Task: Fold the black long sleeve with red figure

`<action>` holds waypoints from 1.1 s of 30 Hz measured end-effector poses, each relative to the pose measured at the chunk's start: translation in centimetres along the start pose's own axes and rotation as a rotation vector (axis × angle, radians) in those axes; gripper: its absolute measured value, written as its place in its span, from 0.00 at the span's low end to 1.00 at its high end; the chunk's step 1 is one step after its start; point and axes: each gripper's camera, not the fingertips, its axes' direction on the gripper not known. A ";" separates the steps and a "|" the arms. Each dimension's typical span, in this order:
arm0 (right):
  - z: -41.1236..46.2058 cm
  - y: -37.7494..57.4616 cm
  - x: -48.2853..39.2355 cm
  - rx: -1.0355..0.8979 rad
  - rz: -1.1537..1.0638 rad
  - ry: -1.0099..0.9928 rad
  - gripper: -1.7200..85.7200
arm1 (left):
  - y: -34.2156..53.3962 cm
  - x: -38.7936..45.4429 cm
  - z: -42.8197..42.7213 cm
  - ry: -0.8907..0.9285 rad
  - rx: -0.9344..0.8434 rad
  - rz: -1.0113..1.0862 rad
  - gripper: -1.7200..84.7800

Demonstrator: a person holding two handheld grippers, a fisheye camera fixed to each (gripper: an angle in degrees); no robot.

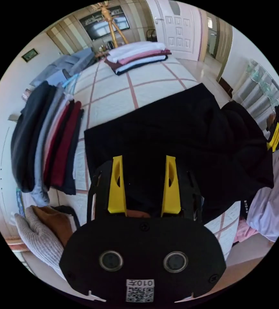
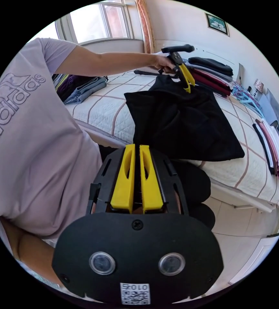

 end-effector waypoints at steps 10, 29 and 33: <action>-2.9 1.2 1.2 0.071 0.197 0.282 0.05 | 6.7 -3.9 -6.9 0.057 0.315 -0.275 0.04; 6.2 -1.2 1.9 -0.048 0.378 0.424 0.07 | 22.5 8.7 -6.2 -0.273 0.176 -0.522 0.11; 5.0 -0.6 0.5 0.015 0.359 0.467 0.11 | 21.5 9.3 -7.4 -0.340 0.133 -0.406 0.16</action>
